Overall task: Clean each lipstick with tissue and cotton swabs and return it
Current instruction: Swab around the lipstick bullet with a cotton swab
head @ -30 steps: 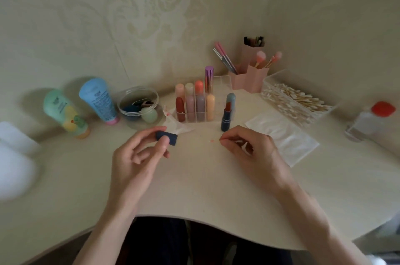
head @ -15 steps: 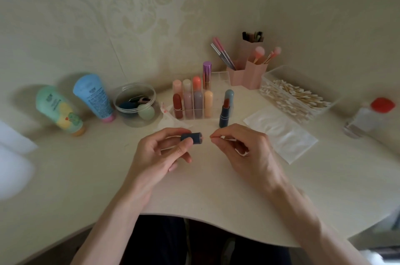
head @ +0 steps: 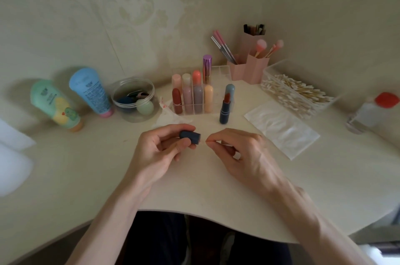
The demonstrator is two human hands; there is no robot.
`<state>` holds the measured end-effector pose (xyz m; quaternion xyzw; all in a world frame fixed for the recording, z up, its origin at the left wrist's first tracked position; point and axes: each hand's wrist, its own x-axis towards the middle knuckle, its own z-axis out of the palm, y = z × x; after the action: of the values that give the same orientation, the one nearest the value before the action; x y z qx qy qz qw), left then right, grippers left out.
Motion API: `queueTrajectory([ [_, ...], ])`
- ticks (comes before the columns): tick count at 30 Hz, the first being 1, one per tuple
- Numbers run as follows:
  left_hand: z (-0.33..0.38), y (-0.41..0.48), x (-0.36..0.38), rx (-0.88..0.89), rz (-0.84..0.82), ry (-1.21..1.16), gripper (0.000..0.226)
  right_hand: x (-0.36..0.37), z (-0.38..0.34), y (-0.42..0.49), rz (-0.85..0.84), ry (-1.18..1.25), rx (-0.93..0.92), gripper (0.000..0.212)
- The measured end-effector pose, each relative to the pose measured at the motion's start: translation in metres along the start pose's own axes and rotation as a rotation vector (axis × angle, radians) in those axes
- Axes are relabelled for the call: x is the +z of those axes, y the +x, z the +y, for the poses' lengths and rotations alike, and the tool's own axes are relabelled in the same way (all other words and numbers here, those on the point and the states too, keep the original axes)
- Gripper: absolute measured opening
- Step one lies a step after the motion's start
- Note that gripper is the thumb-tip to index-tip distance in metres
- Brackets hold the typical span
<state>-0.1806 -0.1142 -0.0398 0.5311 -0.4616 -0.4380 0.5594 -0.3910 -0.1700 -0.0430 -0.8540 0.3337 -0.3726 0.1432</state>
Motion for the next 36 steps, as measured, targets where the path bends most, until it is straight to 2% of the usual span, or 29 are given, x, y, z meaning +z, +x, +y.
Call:
queueTrajectory([
  [12, -0.0023, -0.0007, 0.0006, 0.061, -0.010, 0.029, 0.024, 0.0030, -0.0030, -0.0012, -0.033, 0.136, 0.066, 0.014],
  [23, -0.0031, -0.0005, -0.0010, 0.090, -0.045, 0.076, 0.026, 0.0015, -0.0053, 0.0000, 0.072, 0.062, 0.066, 0.011],
  [36, -0.0019, -0.0019, -0.0010, 0.064, -0.031, 0.031, 0.024, 0.0025, -0.0053, -0.0024, 0.065, -0.078, 0.018, 0.014],
])
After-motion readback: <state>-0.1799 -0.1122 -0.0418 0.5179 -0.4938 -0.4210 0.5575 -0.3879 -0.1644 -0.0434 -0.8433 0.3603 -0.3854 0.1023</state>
